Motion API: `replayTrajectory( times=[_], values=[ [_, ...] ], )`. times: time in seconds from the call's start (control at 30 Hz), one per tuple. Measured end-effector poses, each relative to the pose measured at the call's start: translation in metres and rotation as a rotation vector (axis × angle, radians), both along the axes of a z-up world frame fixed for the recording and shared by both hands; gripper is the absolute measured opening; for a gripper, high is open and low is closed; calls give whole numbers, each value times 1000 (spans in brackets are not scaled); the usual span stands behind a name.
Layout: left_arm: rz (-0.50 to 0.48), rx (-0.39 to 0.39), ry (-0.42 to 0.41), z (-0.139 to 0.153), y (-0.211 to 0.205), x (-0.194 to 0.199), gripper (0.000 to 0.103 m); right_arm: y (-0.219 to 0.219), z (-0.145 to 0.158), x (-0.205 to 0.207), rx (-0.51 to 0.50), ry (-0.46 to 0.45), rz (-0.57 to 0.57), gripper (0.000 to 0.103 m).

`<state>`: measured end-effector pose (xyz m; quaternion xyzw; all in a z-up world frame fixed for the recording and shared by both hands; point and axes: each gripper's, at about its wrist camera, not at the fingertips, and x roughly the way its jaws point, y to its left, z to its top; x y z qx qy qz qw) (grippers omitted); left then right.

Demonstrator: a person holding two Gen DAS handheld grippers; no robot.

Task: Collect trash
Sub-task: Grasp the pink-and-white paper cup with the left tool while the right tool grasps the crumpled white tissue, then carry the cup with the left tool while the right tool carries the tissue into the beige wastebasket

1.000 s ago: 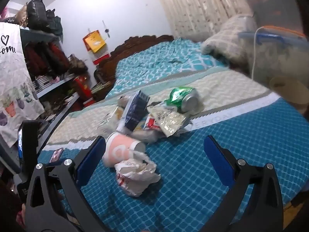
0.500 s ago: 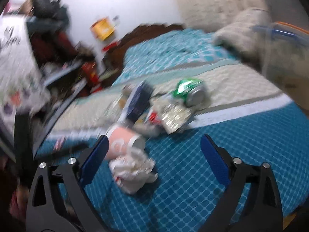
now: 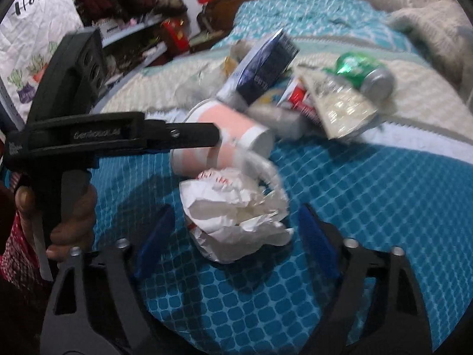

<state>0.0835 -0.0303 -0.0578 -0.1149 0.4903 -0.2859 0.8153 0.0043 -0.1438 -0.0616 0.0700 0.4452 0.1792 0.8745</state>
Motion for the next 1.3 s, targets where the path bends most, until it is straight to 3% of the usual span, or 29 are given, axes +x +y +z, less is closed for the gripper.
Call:
replayTrajectory(
  times=[0.03, 0.07, 0.13, 0.23, 0.43, 0.57, 0.73, 0.93, 1.13, 1.23, 1.3],
  values=[
    [4, -11, -2, 1, 5, -2, 31, 2, -3, 2, -2, 18, 19, 59],
    [5, -30, -19, 4, 6, -5, 24, 2, -4, 3, 8, 20, 30, 57],
    [-3, -55, -31, 11, 8, -9, 14, -3, -2, 0, 16, 1, 26, 45],
    [-21, -68, -62, 27, 4, -17, 2, -19, 6, -6, 34, -33, -6, 41],
    [-84, -84, -142, 66, -10, -33, 2, -75, 33, -25, 93, -147, -139, 40],
    [-168, -88, -162, 81, -48, -29, 2, -118, 36, -32, 95, -196, -271, 40],
    [-308, -45, -132, 78, -131, -10, 2, -184, 24, -35, 103, -164, -433, 40],
    [-538, -16, -141, 84, -283, 15, 2, -293, 32, -53, 133, -193, -673, 40],
    [-648, -6, -146, 78, -419, 31, 2, -404, 25, -68, 174, -184, -887, 40],
    [-692, 26, -127, 62, -482, 36, 2, -441, 15, -63, 174, -147, -932, 41],
    [-689, 43, -123, 53, -501, 38, 2, -459, 11, -58, 162, -124, -941, 45]
  ],
)
